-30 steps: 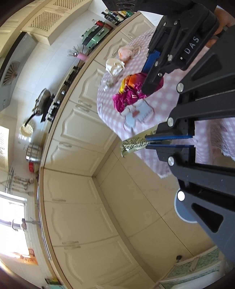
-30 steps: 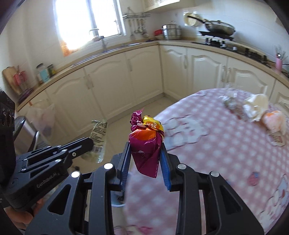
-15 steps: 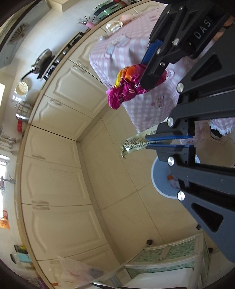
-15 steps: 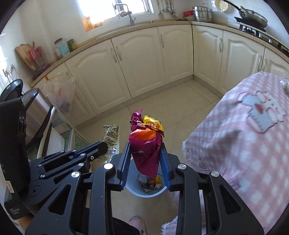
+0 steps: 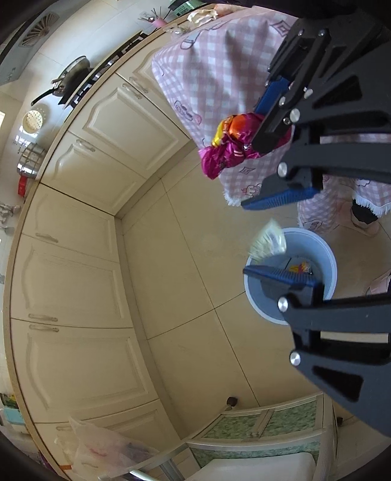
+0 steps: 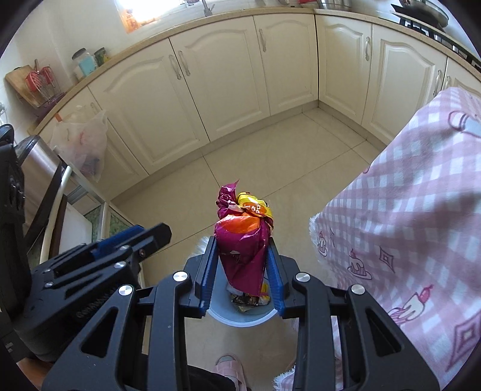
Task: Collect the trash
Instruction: 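Carry the strip and magenta wrapper over the blue bin and open both tools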
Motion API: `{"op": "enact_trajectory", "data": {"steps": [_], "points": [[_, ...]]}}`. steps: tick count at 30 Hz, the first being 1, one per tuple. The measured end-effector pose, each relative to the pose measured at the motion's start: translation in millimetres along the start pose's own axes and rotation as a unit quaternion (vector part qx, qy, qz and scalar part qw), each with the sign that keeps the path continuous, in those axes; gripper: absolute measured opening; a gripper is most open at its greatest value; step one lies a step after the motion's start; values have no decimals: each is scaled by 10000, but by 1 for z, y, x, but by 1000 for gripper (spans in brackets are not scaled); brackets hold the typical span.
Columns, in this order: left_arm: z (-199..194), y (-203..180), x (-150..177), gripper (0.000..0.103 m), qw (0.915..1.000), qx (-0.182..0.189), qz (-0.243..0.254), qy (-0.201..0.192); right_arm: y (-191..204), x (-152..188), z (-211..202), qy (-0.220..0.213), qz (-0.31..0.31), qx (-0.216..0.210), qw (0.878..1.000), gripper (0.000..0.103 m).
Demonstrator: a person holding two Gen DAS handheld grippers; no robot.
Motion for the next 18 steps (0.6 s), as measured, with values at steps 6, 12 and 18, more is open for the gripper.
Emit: {"op": "enact_trajectory", "data": {"steps": [6,12,18], "points": [[3,2,3,40,9999,-116,56,44,1,5,9,110,-10,-24,9999,30],[-1,6,5,40,9999,-125,12,17,5,7,14,170,-18,-27,9998,30],[-6,13,3,40,9999,-120,-52,-43,8,5,15,194,-36,-68,9998,30]]}}
Point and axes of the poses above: each gripper's, at about its wrist camera, not at the fingertips, and z roughly the way its jaws point, y to its left, x to its underside, the point moved 9 cm from there along z, roughly the way its jaws point, and after that the axes turned 4 degrees about -z, right-handed, at the moved point
